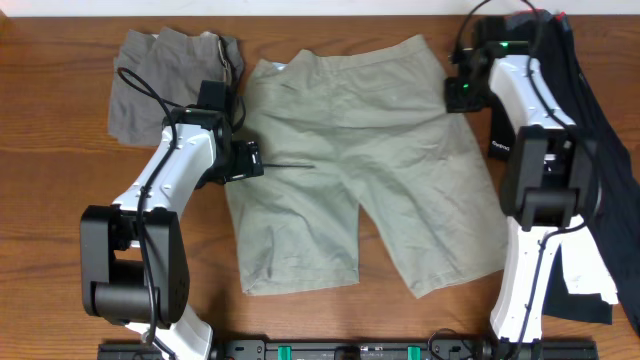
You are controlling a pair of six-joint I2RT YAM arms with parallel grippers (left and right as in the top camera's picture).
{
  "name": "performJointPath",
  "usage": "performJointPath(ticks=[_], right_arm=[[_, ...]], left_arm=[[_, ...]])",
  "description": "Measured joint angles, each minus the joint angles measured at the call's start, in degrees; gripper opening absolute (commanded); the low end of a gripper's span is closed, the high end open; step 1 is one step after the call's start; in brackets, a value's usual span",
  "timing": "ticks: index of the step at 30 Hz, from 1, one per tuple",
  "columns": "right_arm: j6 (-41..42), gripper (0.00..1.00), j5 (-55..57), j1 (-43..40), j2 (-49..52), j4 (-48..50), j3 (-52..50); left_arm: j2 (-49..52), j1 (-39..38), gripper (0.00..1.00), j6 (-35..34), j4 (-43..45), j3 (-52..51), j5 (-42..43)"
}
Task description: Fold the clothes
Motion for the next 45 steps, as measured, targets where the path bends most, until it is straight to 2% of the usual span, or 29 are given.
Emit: performJointPath(ticks=[3, 6, 7, 8, 14, 20, 28, 31, 35, 40, 44, 45], right_arm=[[0.0, 0.01, -0.6, -3.2, -0.9, 1.4, 0.0], [-0.2, 0.61, -2.9, -6.8, -1.7, 2.0, 0.0], [-0.3, 0.7, -3.7, -7.8, -1.8, 1.9, 0.0], [-0.4, 0.74, -4.6, -8.8, -2.0, 1.8, 0.0], [-1.5, 0.75, -9.2, -9.4, -3.1, -1.3, 0.0], [-2.1, 0.76, -12.3, -6.5, -7.7, -6.7, 0.0], [-2.3, 0.76, -13.6, -4.4, -12.8, -7.9, 0.0], [-2.3, 0.75, -13.6, -4.4, -12.8, -8.0, 0.0], [-2.3, 0.75, -13.7, -4.4, -12.8, -8.0, 0.0], [-2.3, 0.75, -13.7, -4.4, -12.8, -7.9, 0.0], [-2.3, 0.75, -13.7, -4.4, -12.8, -7.8, 0.0], [-2.3, 0.75, -13.7, -4.4, -12.8, -7.8, 0.0]], left_arm=[[0.0, 0.0, 0.99, 0.0, 0.4, 0.0, 0.0], [0.0, 0.0, 0.99, 0.0, 0.5, 0.0, 0.0], [0.0, 0.0, 0.98, 0.0, 0.5, 0.0, 0.0], [0.0, 0.0, 0.99, 0.0, 0.5, 0.0, 0.0], [0.0, 0.0, 0.98, 0.1, -0.9, 0.0, 0.0], [-0.9, -0.7, 0.95, 2.9, -8.9, 0.0, 3.1], [-5.6, -7.7, 0.93, 5.0, -17.4, 0.0, 9.1], [-5.6, -11.8, 0.86, 4.2, -16.3, -1.5, 9.9], [-5.6, -16.0, 0.73, 0.8, -14.3, -6.0, 10.6], [-5.6, -16.6, 0.63, -4.2, -13.1, -11.4, 8.6], [-5.6, -16.6, 0.46, -7.1, -12.4, -12.8, 6.3], [-5.6, -16.6, 0.44, -7.3, -11.8, -12.8, 5.9]])
